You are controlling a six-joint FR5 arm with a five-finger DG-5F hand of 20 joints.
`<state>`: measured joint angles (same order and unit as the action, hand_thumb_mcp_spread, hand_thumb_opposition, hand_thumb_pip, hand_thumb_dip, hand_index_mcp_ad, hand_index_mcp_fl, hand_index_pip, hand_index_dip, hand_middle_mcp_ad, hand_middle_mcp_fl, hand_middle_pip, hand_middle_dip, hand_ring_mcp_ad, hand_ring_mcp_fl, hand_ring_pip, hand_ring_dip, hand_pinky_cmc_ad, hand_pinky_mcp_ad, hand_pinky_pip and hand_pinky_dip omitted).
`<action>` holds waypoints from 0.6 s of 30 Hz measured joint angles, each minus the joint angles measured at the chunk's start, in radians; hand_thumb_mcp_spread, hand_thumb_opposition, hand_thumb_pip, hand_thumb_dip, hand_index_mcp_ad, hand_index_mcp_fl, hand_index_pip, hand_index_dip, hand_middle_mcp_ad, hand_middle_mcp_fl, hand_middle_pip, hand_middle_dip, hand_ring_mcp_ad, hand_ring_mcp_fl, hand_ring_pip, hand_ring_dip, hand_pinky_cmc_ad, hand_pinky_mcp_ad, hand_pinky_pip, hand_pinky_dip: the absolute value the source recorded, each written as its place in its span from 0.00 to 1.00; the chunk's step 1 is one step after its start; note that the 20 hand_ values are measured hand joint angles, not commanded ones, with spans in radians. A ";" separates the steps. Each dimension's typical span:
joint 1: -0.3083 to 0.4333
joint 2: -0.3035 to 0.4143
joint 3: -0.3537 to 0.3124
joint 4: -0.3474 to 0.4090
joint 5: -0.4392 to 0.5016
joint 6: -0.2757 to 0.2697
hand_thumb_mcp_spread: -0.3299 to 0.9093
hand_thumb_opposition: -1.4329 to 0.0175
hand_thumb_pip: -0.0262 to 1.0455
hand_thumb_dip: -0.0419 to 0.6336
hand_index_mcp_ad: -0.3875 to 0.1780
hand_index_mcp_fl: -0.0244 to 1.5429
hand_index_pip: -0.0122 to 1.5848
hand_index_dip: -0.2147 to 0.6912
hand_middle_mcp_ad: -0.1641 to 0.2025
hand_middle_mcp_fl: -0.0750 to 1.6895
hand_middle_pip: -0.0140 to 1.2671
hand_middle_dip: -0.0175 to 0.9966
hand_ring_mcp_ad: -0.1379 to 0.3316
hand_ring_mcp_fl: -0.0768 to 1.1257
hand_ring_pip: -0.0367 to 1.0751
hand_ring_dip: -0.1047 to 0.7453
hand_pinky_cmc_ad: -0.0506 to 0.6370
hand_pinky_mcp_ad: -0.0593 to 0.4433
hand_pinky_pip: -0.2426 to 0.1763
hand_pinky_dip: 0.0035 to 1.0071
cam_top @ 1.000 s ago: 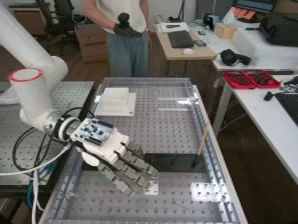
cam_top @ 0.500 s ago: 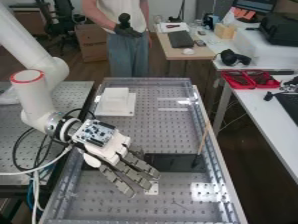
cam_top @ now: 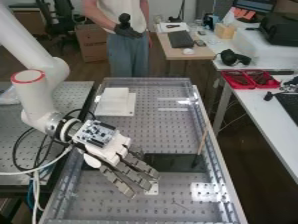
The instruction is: Grab the bearing and place it in the white container
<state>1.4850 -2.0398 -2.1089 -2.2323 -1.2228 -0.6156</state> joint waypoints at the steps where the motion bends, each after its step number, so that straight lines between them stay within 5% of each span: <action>1: 0.000 0.000 0.000 0.000 0.000 0.000 0.65 0.40 0.51 0.51 0.47 0.12 0.88 0.50 0.63 0.05 0.12 0.17 0.56 0.08 0.12 0.17 0.58 0.59 0.43 0.14; 18: -0.008 -0.006 0.015 -0.009 -0.011 -0.005 0.66 0.40 0.49 0.51 0.47 0.14 0.87 0.50 0.63 0.05 0.13 0.17 0.55 0.08 0.12 0.17 0.58 0.60 0.43 0.14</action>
<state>1.4772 -2.0458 -2.0936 -2.2409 -1.2342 -0.6210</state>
